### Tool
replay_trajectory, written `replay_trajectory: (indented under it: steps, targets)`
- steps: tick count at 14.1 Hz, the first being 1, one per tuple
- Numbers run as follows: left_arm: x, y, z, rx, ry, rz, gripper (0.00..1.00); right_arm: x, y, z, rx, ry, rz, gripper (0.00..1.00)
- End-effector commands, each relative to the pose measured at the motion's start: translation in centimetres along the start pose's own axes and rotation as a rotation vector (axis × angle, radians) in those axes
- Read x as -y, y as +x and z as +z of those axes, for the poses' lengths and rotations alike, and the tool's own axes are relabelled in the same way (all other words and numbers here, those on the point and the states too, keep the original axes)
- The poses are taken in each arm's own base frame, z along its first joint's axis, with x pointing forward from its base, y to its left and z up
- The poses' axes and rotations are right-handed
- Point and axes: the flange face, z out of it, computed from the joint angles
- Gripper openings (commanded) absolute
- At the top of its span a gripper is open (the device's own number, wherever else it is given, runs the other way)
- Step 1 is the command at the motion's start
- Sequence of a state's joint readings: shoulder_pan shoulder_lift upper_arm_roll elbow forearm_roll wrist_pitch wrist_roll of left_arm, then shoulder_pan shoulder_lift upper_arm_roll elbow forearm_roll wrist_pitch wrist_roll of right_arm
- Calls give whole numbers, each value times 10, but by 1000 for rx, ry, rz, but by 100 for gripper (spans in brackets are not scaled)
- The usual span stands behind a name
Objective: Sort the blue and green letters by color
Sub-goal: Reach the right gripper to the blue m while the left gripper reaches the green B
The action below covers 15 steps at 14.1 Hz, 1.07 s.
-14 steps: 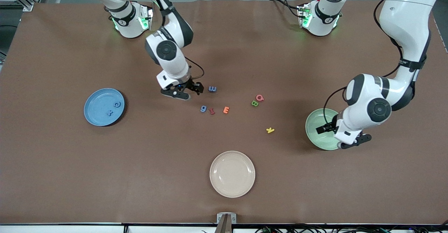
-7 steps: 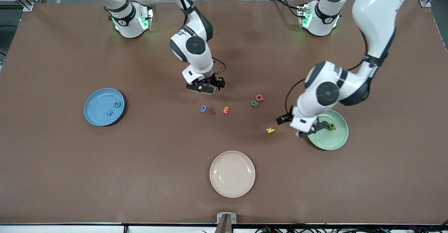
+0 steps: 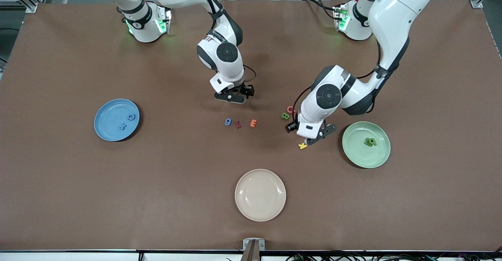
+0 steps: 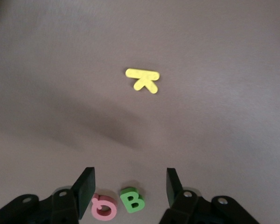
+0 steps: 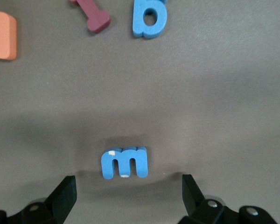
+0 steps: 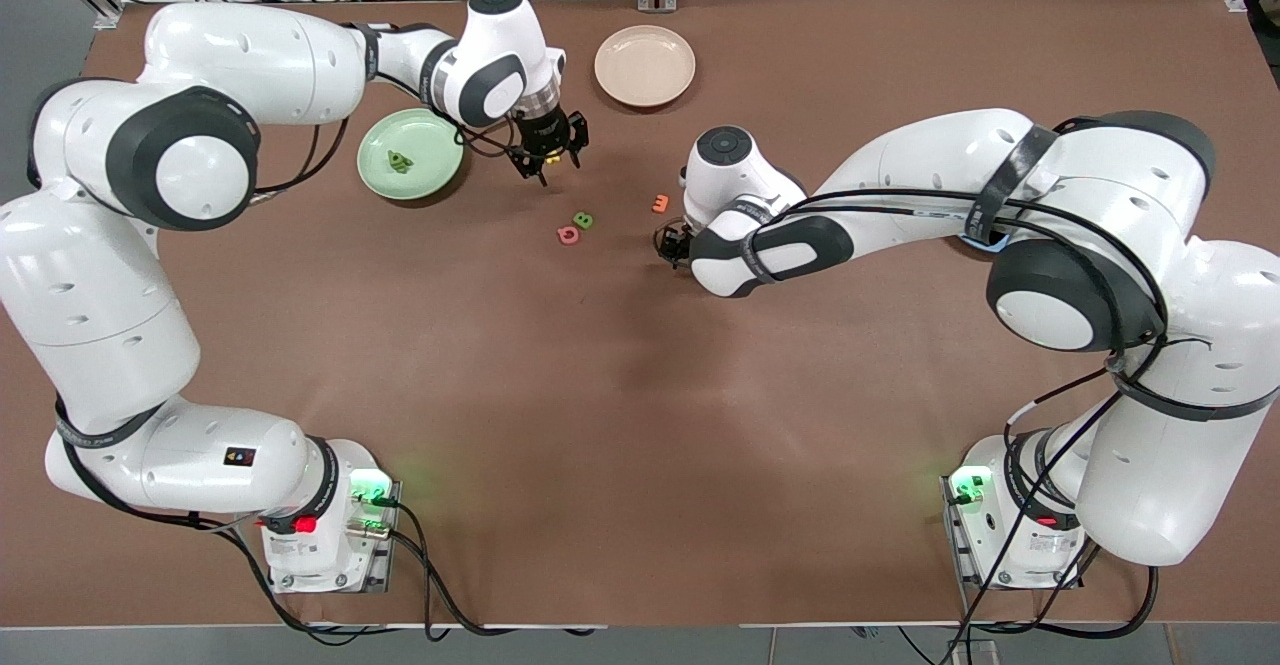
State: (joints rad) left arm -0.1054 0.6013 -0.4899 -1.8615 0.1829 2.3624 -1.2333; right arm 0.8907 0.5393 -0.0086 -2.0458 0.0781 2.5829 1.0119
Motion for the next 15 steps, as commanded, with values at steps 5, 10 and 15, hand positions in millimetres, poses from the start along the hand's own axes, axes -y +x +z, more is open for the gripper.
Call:
replay_trajectory:
  steps: [5,10,15]
  targets:
    - [9,-28,23,-131,39,-120,66,5,10,11,-31,-17,-4,99]
    - [8,-37,34,-154,21,-172,66,7,10,12,-45,5,-6,85]
    - [1,-56,56,-126,7,-204,65,5,13,12,-50,1,-7,39]
